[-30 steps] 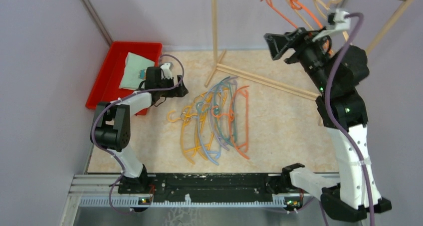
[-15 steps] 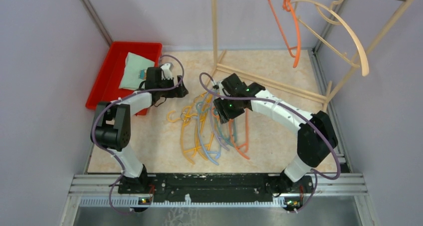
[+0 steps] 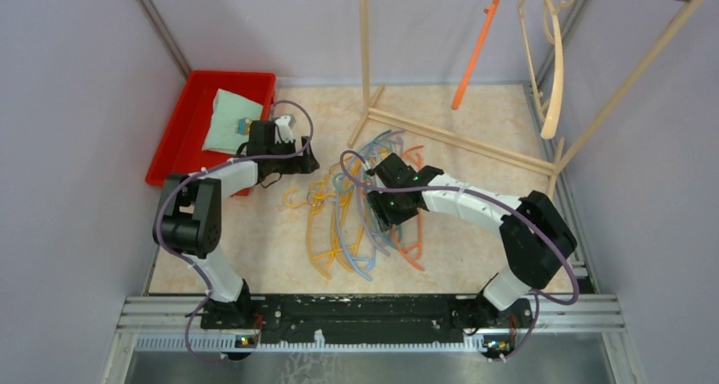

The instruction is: Organize the hangers

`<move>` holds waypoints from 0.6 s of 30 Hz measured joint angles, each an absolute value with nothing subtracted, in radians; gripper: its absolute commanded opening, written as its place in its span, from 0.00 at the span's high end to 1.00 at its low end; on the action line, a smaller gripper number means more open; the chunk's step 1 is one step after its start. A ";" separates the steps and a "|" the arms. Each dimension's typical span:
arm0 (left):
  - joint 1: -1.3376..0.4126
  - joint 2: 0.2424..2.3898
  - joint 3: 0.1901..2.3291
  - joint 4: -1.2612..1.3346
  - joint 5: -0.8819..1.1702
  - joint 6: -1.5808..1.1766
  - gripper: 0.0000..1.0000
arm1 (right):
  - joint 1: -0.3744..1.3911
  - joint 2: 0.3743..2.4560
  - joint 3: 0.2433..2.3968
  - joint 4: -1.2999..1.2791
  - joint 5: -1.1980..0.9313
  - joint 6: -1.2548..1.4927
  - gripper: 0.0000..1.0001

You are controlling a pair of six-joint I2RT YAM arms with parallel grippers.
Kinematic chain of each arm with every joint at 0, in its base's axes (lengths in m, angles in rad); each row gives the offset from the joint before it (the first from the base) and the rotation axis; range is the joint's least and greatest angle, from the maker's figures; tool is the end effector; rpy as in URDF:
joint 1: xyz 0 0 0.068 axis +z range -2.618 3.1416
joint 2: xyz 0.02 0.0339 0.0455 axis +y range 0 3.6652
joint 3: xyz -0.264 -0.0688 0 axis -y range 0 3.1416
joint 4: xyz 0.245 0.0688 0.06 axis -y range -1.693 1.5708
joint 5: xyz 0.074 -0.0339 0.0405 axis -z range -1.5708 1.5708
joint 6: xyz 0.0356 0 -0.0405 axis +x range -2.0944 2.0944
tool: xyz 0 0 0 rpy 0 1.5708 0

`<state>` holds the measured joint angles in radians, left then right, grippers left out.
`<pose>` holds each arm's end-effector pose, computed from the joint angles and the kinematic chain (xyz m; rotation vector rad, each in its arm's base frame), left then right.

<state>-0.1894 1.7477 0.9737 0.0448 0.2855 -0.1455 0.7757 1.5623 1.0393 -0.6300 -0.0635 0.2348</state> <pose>0.3559 -0.0784 0.1730 0.1993 2.3065 -0.4997 0.2158 0.2148 0.2070 -0.7618 2.6775 0.3630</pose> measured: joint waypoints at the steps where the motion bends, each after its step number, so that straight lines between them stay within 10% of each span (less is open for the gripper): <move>1: -0.189 1.742 0.968 0.043 0.285 -0.142 0.01 | 0.776 1.562 1.038 -0.618 -0.044 0.241 0.47; 18: -0.189 1.639 0.872 0.037 0.289 -0.138 0.01 | 0.776 1.608 0.968 -0.504 0.036 0.274 0.69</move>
